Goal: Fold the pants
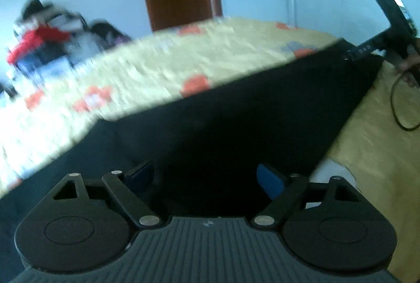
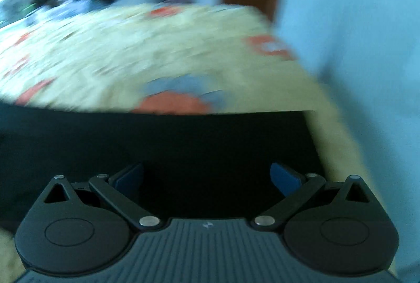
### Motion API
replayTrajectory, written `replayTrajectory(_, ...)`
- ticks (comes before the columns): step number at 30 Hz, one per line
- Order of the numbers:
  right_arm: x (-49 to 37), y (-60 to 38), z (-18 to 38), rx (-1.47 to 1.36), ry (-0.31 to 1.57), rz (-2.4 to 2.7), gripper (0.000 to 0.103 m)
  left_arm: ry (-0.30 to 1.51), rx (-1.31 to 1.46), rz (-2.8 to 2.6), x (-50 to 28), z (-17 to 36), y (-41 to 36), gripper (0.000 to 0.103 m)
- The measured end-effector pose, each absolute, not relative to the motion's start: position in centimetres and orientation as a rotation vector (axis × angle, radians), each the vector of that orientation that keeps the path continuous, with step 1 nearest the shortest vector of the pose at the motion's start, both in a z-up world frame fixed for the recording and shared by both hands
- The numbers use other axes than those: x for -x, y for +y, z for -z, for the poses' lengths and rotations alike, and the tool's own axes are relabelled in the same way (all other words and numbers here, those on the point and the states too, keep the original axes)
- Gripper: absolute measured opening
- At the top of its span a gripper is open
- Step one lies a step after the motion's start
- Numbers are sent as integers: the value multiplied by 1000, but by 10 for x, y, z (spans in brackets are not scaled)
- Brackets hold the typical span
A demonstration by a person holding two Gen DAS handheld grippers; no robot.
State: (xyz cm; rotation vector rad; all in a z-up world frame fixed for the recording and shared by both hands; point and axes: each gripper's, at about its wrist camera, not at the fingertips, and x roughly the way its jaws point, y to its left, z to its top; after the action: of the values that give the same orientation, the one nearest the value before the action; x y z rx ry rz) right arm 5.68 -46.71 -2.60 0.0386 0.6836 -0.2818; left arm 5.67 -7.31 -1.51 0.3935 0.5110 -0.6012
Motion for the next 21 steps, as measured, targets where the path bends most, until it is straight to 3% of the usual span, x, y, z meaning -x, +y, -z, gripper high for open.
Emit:
replayTrajectory(3,-42,-475,21,-172,621,199,103,459,-390,490,-63,15,-72,98)
replayTrajectory(6,-44,-461,30,-88,720,120,103,604,-356,529,-77,28,-74,91)
replayTrajectory(7,-44,-454,35,8,740,142,103,607,-328,543,-74,29,-72,88)
replayTrajectory(11,-24,-472,20,-23,631,366,103,526,-281,570,-62,17,-77,91)
replayTrajectory(15,32,-512,2,-406,365,362,103,489,-245,542,-62,19,-87,99)
replayTrajectory(18,47,-547,20,-751,389,272,103,543,-218,540,-74,29,-93,99)
replayTrajectory(21,60,-553,31,-880,371,314,103,568,-223,523,-70,33,-88,99)
